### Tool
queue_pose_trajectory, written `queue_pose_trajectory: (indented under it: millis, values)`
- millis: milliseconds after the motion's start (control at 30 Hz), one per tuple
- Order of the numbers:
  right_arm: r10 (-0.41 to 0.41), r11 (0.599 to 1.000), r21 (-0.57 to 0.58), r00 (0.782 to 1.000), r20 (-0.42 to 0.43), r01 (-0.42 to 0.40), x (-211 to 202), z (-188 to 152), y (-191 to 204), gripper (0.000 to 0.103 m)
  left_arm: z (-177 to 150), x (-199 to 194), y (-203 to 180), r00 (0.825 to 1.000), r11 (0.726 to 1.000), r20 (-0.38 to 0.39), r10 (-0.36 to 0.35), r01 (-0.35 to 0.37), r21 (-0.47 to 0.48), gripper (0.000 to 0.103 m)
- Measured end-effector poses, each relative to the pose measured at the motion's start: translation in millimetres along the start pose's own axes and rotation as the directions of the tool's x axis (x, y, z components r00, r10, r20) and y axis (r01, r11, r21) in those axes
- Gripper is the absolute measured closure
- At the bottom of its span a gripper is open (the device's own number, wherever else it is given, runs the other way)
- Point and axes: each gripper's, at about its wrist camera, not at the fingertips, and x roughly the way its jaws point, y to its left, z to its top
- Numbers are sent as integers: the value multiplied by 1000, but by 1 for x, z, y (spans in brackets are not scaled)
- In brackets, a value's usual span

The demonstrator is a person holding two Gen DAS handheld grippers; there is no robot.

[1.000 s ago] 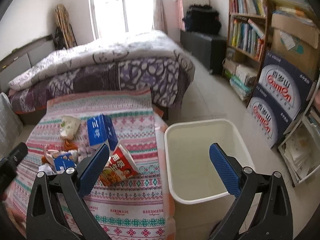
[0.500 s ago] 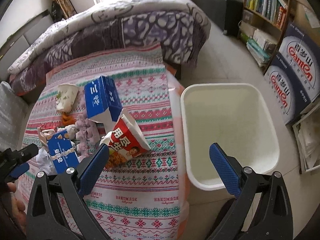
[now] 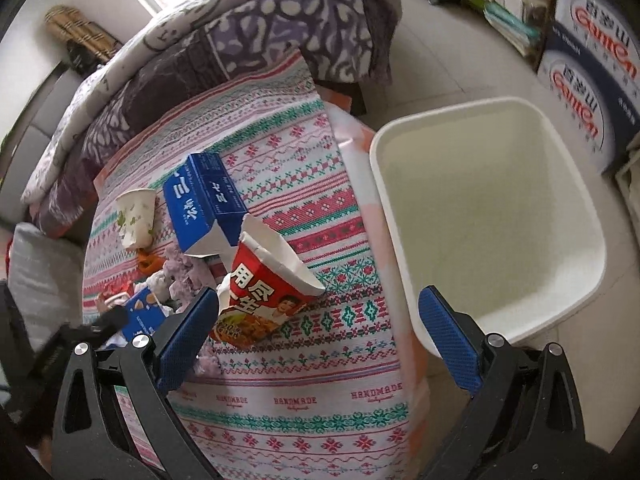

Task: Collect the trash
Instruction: 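Move the right tool to the red-and-white noodle cup and grasp it, then lift the noodle cup with the right tool while the left tool grasps the clear plastic cup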

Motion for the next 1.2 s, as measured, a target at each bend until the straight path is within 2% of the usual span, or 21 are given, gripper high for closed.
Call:
queue_pose_trajectory:
  millis: [67, 133, 200, 267, 300, 367, 500, 633, 733, 867, 1033, 1067, 1100, 1133, 1167, 1200]
  values:
    - [1, 1000, 18, 1000, -15, -1, 5, 1, -1, 7, 0, 10, -7, 999, 998, 7, 49, -49, 40, 21]
    - [-5, 1000, 15, 1000, -20, 6, 9, 2, 1, 7, 1, 14, -13, 997, 994, 16, 72, -73, 83, 37]
    - [-6, 1000, 12, 1000, -23, 6, 13, 1, 5, 7, 1, 17, -13, 999, 995, -13, 36, -35, 96, 61]
    - [-8, 1000, 7, 1000, -25, 8, 16, 0, 10, 7, -1, 21, -12, 999, 994, -47, 11, -6, 108, 69]
    - [-18, 1000, -1, 1000, -16, 18, 16, 0, 13, 7, -3, 21, -12, 999, 993, -37, 16, -12, 120, 71]
    - [-46, 997, -53, 998, 37, 48, 11, -4, 25, 7, -7, 16, -13, 1000, 990, -4, 15, -15, 142, 75]
    - [-59, 990, -117, 988, 143, 76, -4, -11, 38, 7, -12, -10, -14, 994, 986, 110, -22, 3, 167, 86]
    - [-86, 987, -110, 971, 222, 113, -12, -16, 35, 7, -18, -38, -17, 971, 981, 240, -16, -31, 192, 87]
    - [-80, 992, -81, 982, 173, 96, -2, -16, 30, 7, -24, -56, -18, 948, 976, 317, -2, -68, 208, 87]
    - [-56, 998, 1, 996, 76, 56, 21, -19, 30, 7, -27, -68, -15, 933, 975, 361, -2, -78, 207, 87]
    - [-93, 995, 31, 995, 36, 92, 54, -25, 45, 9, -27, -70, -5, 933, 976, 360, 8, -85, 198, 87]
    - [-90, 996, 31, 996, 25, 89, 59, -26, 47, 12, -26, -68, -2, 935, 977, 354, 12, -86, 194, 87]
    - [-83, 996, 26, 997, 1, 83, 67, -26, 49, 25, -24, -67, 0, 937, 978, 350, 15, -87, 189, 87]
    - [-63, 998, 18, 998, -21, 63, 75, -25, 50, 31, -26, -66, 2, 937, 979, 348, 17, -86, 185, 87]
    - [-50, 999, 16, 999, -11, 50, 76, -25, 50, 33, -27, -65, 3, 938, 980, 346, 20, -87, 181, 87]
    - [-51, 999, 7, 999, 13, 51, 74, -25, 51, 45, -27, -64, 4, 936, 980, 350, 25, -92, 177, 87]
